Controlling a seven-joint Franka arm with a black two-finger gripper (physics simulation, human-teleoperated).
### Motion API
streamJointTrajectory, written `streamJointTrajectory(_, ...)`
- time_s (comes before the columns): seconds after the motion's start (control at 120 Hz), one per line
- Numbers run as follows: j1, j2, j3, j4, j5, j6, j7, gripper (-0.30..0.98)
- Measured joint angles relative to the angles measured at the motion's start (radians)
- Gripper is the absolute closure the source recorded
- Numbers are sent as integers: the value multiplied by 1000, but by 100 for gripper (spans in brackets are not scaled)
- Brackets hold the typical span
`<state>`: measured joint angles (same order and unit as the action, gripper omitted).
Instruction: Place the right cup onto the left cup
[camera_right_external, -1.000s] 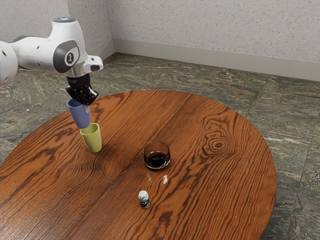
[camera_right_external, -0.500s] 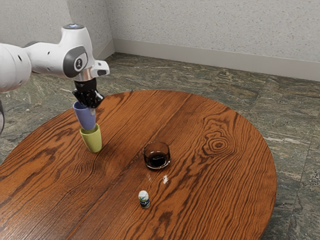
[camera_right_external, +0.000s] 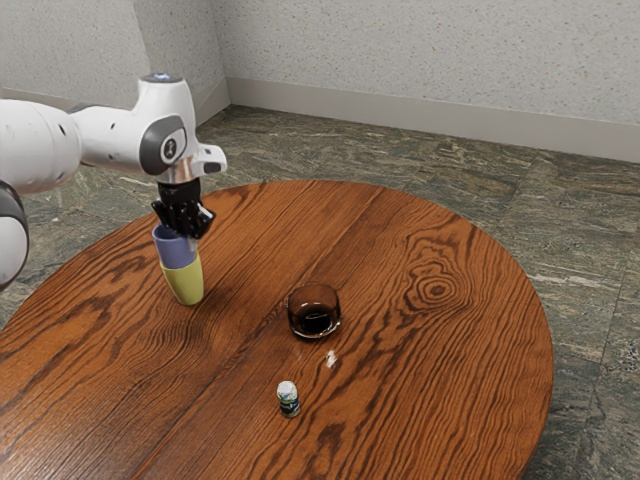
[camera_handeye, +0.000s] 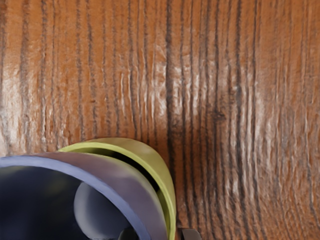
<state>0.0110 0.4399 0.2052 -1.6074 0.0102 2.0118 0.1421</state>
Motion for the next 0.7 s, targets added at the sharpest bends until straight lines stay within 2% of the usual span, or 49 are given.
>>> streamJointTrajectory(0.125, 0, -2, -1, -2, -6, 7, -1, 33)
streamJointTrajectory(0.267, -2, -41, -2, -22, -9, 6, -1, 17)
streamJointTrajectory(0.45, -18, -189, -13, -107, -10, -20, 3, 7)
streamJointTrajectory(0.7, -78, -323, -31, -128, -9, -95, 9, 2)
